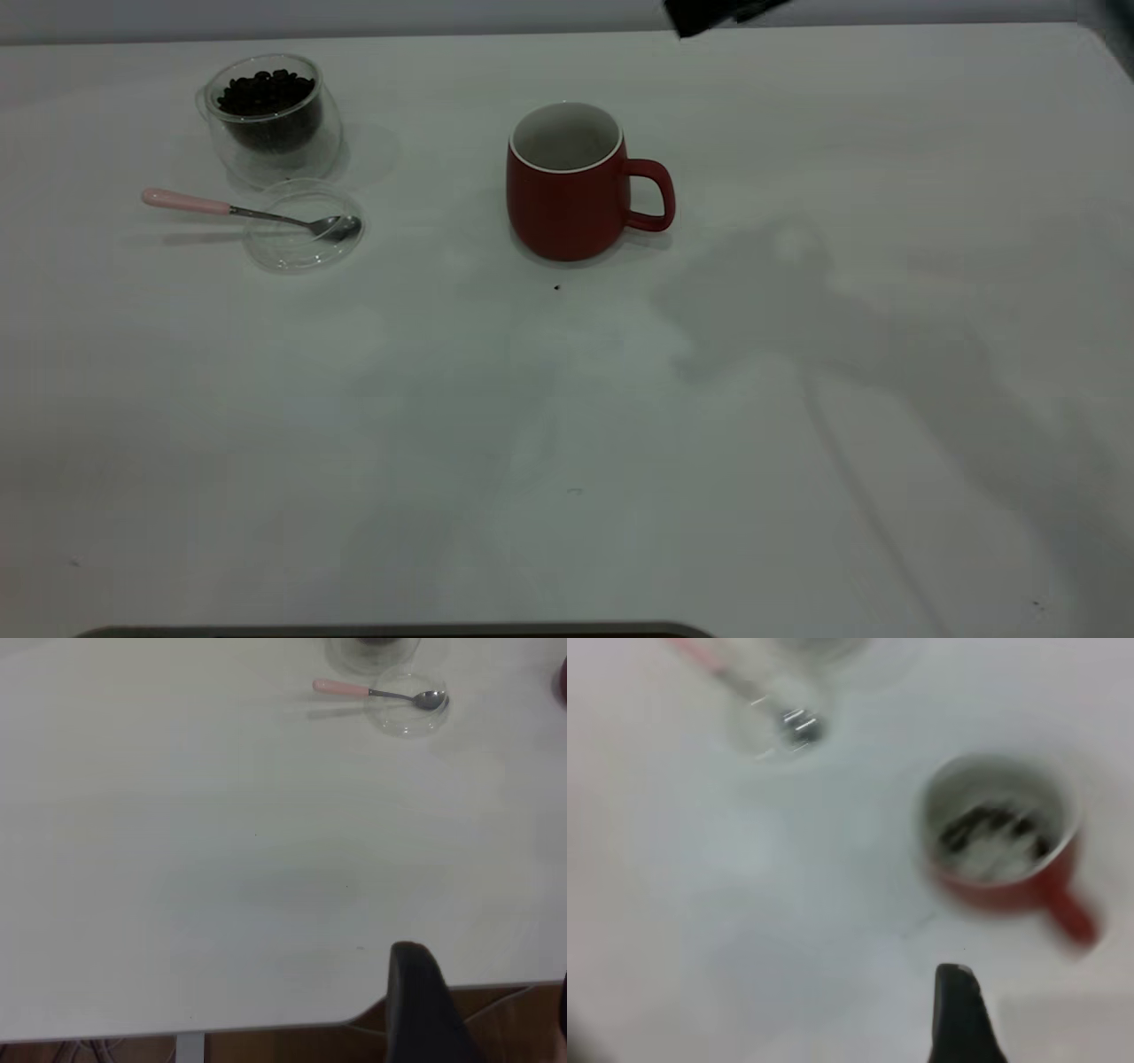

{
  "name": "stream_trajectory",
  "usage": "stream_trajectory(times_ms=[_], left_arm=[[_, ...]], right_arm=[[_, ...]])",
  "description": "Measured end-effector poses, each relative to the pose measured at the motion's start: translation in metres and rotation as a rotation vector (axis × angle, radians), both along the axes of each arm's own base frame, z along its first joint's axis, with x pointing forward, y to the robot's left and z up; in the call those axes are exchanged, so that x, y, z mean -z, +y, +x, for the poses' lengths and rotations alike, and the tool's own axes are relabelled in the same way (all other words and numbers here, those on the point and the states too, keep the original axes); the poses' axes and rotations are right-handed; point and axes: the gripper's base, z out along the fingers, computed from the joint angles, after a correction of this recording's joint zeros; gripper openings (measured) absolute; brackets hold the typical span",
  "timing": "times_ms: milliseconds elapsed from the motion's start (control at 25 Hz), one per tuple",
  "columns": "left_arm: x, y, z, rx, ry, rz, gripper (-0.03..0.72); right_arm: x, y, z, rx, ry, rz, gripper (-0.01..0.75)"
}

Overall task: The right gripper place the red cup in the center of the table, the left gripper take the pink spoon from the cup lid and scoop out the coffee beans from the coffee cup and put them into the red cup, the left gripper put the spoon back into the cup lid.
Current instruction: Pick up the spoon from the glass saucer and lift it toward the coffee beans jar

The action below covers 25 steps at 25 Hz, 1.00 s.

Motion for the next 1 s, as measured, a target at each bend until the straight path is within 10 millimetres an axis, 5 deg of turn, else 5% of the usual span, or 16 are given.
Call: stream_trajectory(times_ms=[160, 280, 520, 720, 1000], left_arm=[[0.0, 0.0, 0.0, 0.0, 0.0, 0.0, 0.432], [0.0, 0.0, 0.0, 0.001, 0.0, 0.001, 0.432], [0.0, 0.0, 0.0, 0.001, 0.0, 0.001, 0.432], [0.0, 0.0, 0.0, 0.001, 0.0, 0.001, 0.432], [0.0, 0.0, 0.0, 0.001, 0.0, 0.001, 0.432]], right_arm=[[-0.015, -0.027, -0.067, -0.071, 0.257, -0.181, 0.506], [-0.024, -0.06, -0.104, 0.081, 0.425, -0.419, 0.506], [-0.038, -0.11, -0.169, 0.374, 0.452, -0.649, 0.506], [-0.046, -0.132, -0.218, 0.455, 0.387, -0.542, 0.506], [-0.074, -0.149, -0.261, 0.589, 0.077, -0.332, 0.506]])
